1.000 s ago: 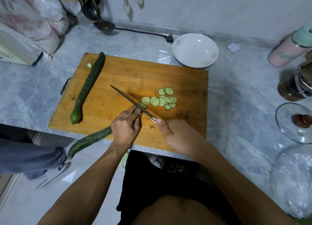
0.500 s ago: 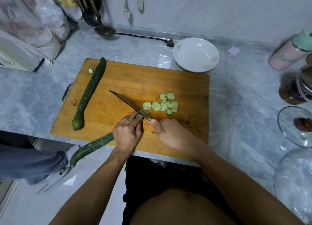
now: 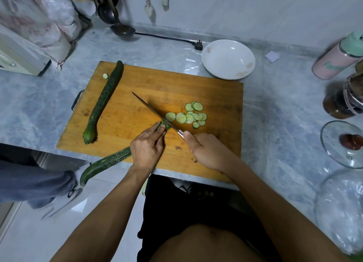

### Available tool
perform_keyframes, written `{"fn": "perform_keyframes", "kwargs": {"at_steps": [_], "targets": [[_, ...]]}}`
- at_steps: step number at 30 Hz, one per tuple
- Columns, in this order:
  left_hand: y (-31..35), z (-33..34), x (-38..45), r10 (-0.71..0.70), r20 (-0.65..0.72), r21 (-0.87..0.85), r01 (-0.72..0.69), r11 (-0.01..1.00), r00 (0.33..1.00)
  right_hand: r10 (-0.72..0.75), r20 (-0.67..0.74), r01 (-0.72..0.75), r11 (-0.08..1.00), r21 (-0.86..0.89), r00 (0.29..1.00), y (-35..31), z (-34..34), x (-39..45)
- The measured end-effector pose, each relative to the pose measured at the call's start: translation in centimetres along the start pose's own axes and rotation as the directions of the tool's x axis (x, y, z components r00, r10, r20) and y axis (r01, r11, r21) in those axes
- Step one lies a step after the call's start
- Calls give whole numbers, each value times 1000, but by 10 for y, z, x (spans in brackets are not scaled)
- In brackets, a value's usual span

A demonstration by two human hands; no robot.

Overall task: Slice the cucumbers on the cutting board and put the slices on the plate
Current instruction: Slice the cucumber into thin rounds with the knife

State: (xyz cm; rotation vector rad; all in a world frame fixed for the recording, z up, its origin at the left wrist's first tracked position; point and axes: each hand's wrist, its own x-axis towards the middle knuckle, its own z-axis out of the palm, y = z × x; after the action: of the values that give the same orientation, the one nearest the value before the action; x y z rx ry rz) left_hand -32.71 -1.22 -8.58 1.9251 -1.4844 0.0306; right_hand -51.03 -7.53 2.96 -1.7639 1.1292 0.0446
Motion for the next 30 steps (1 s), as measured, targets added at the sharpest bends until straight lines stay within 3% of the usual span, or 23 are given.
{"fn": "perform_keyframes", "kwargs": {"at_steps": [16, 22, 30], "targets": [[7, -3, 0, -19, -15, 25, 19, 1000, 1000, -28, 1, 28, 998, -57, 1000, -5, 1, -17], [5, -1, -1, 4, -23, 40, -3, 999, 1000, -38, 12, 38, 999, -4, 999, -4, 2, -8], [6, 0, -1, 35, -37, 49, -34, 998, 999, 29, -13, -29, 1000, -11, 999, -1, 20, 13]]}}
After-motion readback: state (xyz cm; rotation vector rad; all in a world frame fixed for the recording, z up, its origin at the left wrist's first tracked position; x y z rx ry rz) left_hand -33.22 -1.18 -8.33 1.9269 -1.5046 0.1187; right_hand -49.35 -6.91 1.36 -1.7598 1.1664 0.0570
